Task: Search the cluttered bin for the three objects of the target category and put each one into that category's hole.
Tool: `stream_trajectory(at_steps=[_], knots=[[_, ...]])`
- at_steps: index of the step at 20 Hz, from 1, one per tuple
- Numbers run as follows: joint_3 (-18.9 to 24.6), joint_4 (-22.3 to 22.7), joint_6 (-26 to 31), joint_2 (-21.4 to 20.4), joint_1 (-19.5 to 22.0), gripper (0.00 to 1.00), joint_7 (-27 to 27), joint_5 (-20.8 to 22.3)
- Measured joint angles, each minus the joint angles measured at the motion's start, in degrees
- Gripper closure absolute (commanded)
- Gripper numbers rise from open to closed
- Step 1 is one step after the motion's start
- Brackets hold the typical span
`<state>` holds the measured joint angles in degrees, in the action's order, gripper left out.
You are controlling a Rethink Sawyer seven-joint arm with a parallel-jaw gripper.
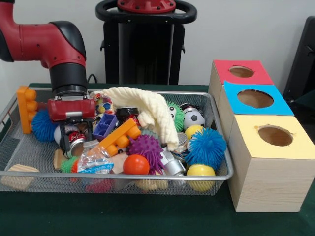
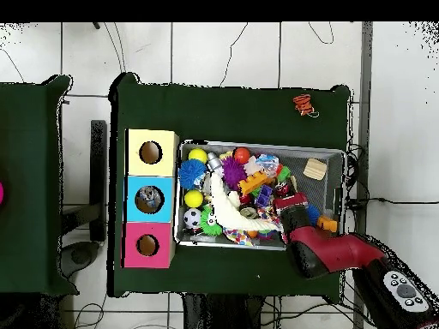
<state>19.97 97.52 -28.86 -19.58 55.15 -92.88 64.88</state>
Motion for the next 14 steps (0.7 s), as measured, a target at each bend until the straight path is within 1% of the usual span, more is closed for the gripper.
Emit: stream_trajectory(at_steps=[2,6,12,14], knots=[[1.1,0.0,-0.8,0.1,0.8,0.00,0.0,0.9],[1.8,0.0,-1.5,0.1,1.2,0.00,0.0,1.6],[2.0,0.0,-3.0,0.3,0.7,0.00,0.0,1.7],[1.7,-0.3,-4.3,0.5,-0.1,0.00,0.0,1.6]])
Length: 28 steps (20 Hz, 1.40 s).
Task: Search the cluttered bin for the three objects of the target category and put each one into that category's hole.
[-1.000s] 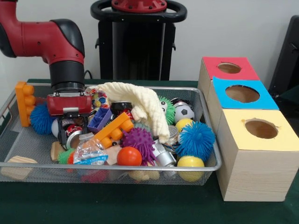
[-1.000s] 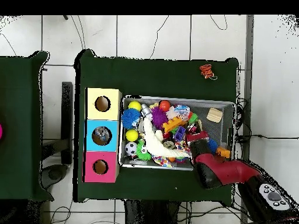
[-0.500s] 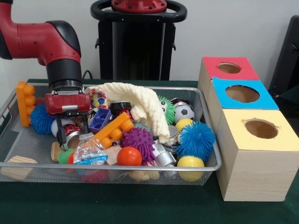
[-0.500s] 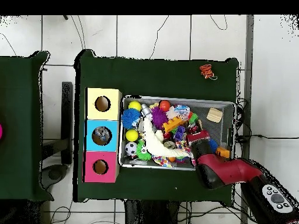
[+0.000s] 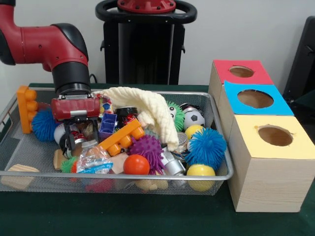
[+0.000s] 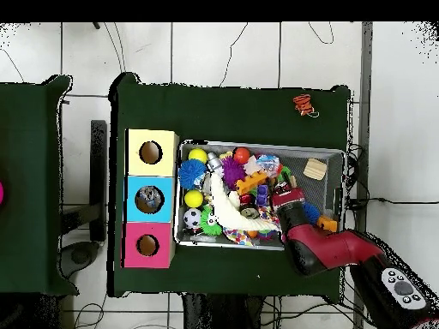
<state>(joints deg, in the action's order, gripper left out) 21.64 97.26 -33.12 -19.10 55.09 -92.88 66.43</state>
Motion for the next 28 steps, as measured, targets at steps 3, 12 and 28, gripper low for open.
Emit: stream_trajectory(at_steps=[3,12,28], knots=[[-1.0,-0.4,-1.6,0.2,-1.4,0.00,0.0,-1.0],[-6.5,-2.1,-6.8,0.6,-6.9,0.00,0.0,-5.2],[-17.8,-4.1,-13.9,0.8,-16.1,0.00,0.0,-11.9]])
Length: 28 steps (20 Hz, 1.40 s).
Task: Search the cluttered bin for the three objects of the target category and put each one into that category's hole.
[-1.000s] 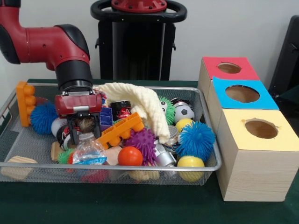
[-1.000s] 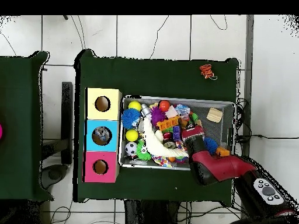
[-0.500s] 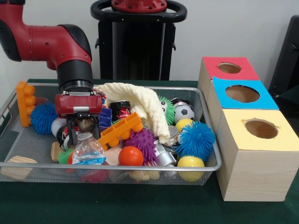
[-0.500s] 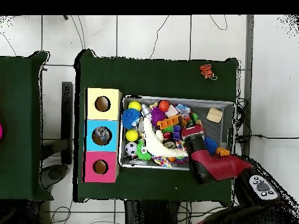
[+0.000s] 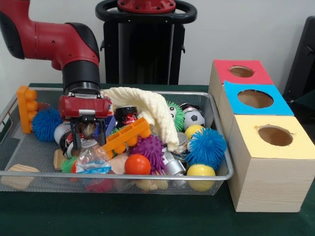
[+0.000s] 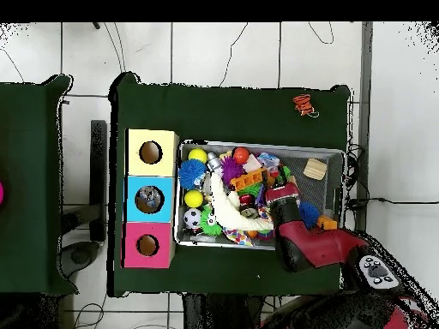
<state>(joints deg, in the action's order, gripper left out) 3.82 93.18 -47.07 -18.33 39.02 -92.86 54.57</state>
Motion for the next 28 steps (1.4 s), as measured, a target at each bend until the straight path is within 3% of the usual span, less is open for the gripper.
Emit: stream_trajectory(at_steps=[15,28], knots=[[-7.2,-1.8,-5.0,0.6,-5.3,0.00,0.0,-5.5],[-14.5,-5.0,-5.1,2.4,-10.9,0.00,0.0,-9.3]])
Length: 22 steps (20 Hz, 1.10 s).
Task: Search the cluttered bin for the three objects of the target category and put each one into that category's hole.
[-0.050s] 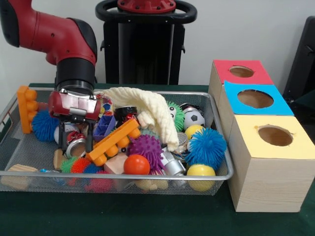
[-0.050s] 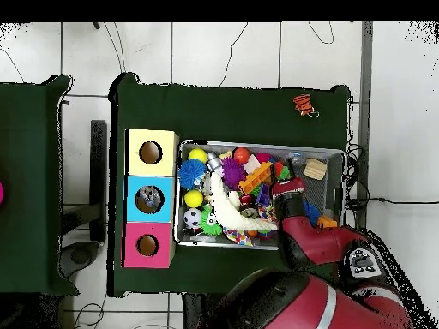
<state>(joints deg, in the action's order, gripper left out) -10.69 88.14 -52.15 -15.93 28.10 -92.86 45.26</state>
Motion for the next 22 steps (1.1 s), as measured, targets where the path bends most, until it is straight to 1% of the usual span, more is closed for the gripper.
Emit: stream_trajectory(at_steps=[7,11,22], knots=[[-3.0,-1.5,0.0,1.2,-1.7,0.00,0.0,-1.2],[-5.3,-2.2,0.0,2.1,-2.7,0.00,0.0,-2.6],[-8.3,-3.3,0.0,3.6,-3.0,0.00,0.0,-2.9]])
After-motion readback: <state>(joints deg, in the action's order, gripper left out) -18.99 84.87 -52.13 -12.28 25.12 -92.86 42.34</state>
